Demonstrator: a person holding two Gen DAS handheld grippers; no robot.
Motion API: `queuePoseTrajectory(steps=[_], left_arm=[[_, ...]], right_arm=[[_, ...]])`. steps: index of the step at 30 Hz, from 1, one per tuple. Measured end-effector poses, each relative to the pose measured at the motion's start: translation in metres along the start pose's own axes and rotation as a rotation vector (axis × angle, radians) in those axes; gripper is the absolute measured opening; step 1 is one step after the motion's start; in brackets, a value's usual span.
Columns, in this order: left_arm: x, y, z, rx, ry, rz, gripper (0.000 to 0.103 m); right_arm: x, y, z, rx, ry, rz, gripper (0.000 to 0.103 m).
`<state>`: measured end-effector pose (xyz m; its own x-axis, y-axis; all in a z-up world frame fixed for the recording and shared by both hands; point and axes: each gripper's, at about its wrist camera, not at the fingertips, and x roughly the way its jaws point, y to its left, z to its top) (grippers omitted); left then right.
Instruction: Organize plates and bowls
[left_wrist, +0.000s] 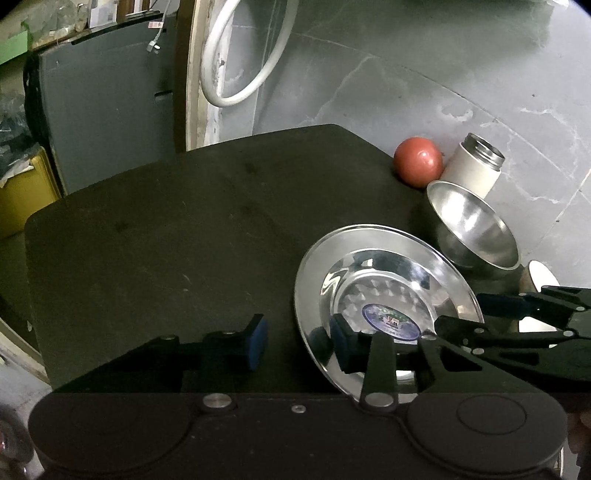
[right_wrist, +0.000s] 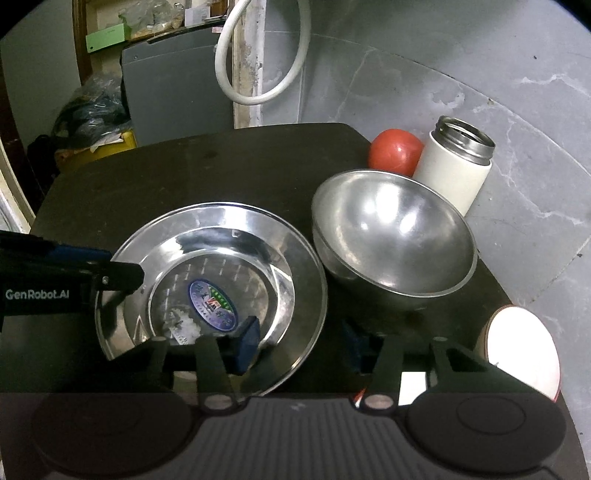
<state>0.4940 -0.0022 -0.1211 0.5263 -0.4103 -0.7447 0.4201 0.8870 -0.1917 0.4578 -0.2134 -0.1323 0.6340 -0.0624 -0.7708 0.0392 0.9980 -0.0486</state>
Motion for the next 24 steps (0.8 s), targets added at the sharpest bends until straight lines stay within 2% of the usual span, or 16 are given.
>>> queuePoseTrajectory(steps=[4, 7, 14, 24], left_arm=[[-0.002, -0.003, -0.001, 0.005, 0.000, -0.005, 0.033], [-0.002, -0.009, -0.002, 0.020, 0.003, -0.011, 0.023], [-0.005, -0.008, -0.004, 0.011, 0.006, -0.001, 0.023], [-0.024, -0.013, -0.001, 0.026, -0.050, 0.018, 0.022]], right_arm=[[0.002, -0.001, -0.001, 0.005, -0.002, 0.012, 0.039], [0.002, 0.000, -0.001, 0.010, -0.009, 0.012, 0.036], [-0.004, -0.006, -0.004, 0.051, -0.030, 0.043, 0.032], [-0.022, -0.004, -0.003, 0.064, -0.095, 0.046, 0.029]])
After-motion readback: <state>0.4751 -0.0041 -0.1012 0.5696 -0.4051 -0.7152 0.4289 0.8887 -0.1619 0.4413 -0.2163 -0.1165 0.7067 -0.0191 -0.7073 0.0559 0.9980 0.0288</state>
